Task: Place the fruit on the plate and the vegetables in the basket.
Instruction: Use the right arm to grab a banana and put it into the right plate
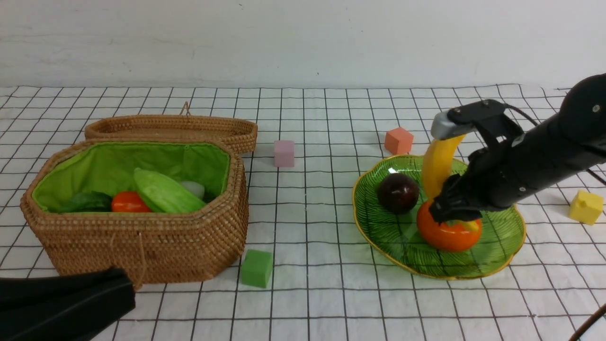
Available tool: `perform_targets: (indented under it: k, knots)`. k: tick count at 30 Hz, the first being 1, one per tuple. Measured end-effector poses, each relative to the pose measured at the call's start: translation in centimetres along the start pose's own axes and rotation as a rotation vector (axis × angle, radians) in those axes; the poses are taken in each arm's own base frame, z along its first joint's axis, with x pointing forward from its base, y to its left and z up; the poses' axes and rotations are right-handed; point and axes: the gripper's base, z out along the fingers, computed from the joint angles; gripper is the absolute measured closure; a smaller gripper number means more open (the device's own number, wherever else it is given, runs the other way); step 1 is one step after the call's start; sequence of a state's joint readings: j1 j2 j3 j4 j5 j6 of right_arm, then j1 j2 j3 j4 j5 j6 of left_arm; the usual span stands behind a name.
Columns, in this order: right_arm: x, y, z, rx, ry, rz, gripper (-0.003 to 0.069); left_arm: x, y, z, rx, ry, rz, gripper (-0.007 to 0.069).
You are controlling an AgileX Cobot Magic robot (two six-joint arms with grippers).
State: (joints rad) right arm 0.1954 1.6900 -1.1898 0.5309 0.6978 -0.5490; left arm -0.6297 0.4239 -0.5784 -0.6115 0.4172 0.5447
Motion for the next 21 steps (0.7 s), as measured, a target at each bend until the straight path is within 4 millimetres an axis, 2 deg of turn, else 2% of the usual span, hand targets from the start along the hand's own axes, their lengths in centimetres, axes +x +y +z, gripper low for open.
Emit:
perform_targets:
  k: [4, 14, 21]
  knots:
    - [-0.2, 0.7, 0.0, -0.077, -0.013, 0.132, 0.0356, 0.0, 0.0, 0.0, 0.000, 0.000, 0.000, 0.0629]
    - [-0.6, 0.5, 1.2, -0.110, -0.059, 0.266, 0.0343, 0.0, 0.0, 0.0, 0.000, 0.000, 0.001, 0.0629]
    - [-0.9, 0.5, 1.3, -0.112, -0.084, 0.293, 0.0148, 0.0, 0.0, 0.0, 0.000, 0.000, 0.004, 0.0629]
